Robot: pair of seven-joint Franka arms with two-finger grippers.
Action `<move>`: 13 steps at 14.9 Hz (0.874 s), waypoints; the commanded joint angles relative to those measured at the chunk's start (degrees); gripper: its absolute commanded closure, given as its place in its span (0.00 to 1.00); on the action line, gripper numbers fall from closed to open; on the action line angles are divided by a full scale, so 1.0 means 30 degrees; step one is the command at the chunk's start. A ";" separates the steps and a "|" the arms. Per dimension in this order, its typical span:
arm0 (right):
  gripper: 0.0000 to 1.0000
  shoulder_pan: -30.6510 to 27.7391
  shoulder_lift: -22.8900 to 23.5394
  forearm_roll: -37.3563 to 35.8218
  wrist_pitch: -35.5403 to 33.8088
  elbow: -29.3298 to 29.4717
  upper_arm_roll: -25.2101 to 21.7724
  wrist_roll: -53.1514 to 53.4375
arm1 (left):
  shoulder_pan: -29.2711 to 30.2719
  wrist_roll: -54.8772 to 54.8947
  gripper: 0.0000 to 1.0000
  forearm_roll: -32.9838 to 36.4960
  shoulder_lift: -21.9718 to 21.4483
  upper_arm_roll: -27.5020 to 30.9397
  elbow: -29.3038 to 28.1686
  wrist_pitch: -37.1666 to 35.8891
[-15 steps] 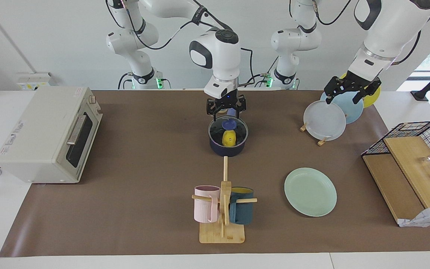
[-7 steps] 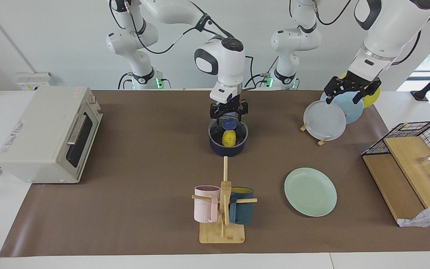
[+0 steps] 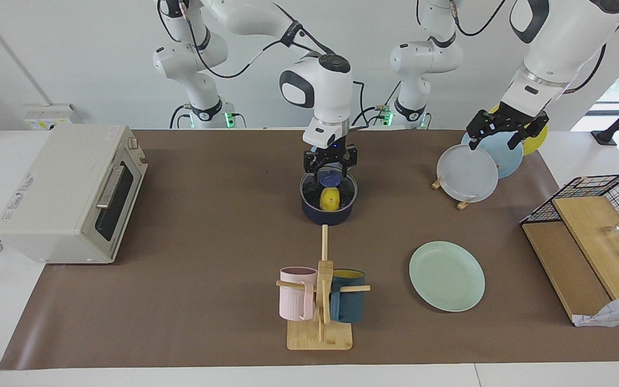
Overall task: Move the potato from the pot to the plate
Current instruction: 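Lift the glass lid off the pot with the right gripper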
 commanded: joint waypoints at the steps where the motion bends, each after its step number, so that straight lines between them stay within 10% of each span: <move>1: 0.15 -0.0133 -0.0079 -0.0484 0.0623 -0.0349 0.0104 0.0416 | 0.0180 -0.0062 0.00 0.0127 -0.0516 -0.0178 -0.0563 0.0363; 13: 0.63 -0.0191 -0.0020 -0.0484 0.0509 0.0175 0.0104 0.0359 | 0.0004 -0.0179 0.00 0.0127 -0.0545 -0.0208 -0.0622 0.0041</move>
